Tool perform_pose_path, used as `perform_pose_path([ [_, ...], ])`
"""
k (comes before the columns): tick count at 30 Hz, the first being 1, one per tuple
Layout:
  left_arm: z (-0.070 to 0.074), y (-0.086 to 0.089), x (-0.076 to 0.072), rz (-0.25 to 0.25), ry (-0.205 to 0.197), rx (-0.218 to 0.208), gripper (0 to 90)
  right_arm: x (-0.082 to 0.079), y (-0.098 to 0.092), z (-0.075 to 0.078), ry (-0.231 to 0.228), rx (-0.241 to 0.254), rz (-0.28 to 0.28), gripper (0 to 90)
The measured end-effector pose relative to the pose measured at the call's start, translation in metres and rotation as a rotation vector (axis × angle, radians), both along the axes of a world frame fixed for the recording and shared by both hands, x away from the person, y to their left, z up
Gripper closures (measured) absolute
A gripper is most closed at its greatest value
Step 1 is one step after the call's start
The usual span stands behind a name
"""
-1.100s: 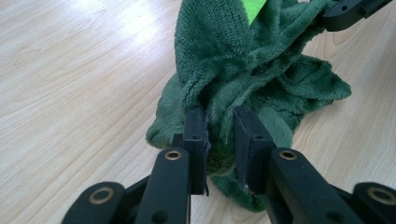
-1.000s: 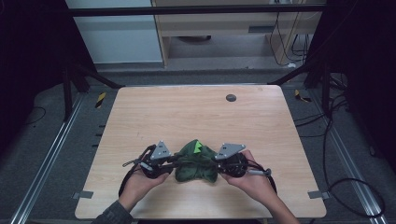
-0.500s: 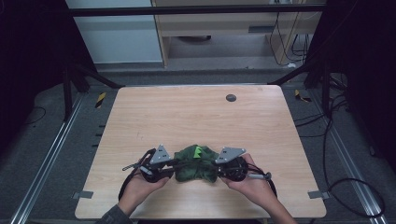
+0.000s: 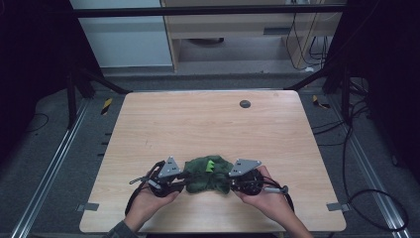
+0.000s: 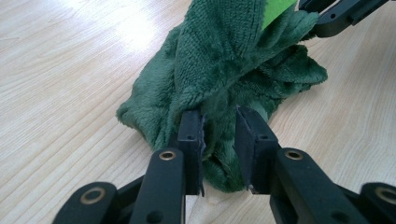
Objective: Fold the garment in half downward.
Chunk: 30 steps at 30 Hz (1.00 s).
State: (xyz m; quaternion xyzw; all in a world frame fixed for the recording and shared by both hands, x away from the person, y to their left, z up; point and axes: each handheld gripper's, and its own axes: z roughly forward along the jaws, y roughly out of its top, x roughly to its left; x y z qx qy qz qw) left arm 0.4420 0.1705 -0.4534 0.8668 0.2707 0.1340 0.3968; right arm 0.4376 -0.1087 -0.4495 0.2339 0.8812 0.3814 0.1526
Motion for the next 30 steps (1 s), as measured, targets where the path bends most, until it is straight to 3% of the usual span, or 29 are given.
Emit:
perform_pose_path([
  [30, -0.0086, 0.0021, -0.0077, -0.012, 0.025, -0.005, 71.8, -0.0066, -0.0026, -0.0061, 0.016, -0.001, 0.002, 74.3],
])
